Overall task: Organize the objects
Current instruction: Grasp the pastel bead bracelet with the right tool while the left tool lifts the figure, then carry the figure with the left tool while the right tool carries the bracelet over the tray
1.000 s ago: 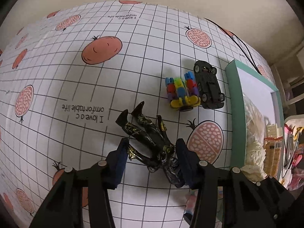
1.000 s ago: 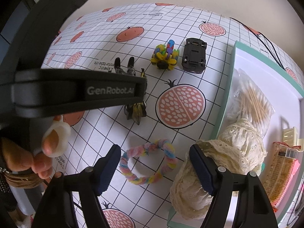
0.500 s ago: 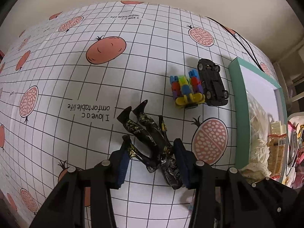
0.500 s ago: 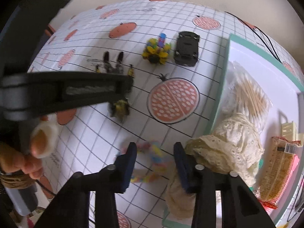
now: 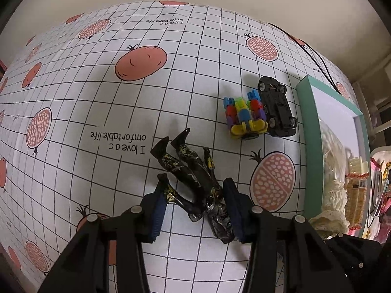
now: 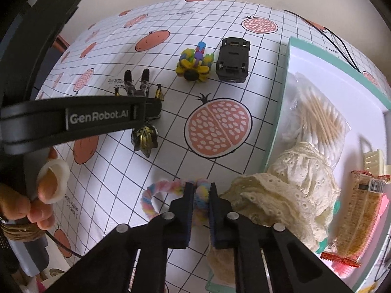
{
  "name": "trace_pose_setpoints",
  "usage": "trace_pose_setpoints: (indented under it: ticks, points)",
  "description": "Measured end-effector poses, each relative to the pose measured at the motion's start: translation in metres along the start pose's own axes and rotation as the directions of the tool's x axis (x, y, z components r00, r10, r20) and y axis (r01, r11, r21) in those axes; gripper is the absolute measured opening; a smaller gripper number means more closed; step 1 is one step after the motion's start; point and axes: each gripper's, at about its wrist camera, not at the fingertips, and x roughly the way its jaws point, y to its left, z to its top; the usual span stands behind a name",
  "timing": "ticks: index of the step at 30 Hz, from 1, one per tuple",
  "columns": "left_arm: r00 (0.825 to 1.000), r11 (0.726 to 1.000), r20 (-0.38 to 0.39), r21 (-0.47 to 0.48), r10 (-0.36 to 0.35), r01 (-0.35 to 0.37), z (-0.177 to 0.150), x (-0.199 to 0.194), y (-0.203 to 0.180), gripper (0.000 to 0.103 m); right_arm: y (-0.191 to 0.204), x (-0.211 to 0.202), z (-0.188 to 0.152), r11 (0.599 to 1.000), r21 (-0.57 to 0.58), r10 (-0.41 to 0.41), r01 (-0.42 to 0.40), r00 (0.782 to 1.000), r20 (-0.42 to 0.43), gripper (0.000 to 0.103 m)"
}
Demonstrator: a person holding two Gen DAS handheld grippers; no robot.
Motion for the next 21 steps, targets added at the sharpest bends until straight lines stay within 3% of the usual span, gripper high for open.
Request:
trace_pose_setpoints:
  ticks: [11,21]
  points:
    - [0.999,0.999,0.035,-0.037,0.008,-0.006,0.000,-0.017,0.020,0.046,0.009,-0.013,0.014,1.000,0.014,0.024,-0.025,0.997,0.074,0.009]
    - [0.988,0.998,0.152,-0.057,-0.006,0.015,0.018,-0.056,0.014,0.046,0.001,-0.057,0.019,0.998,0.053,0.029,-0.040,0.981,0.193,0.009]
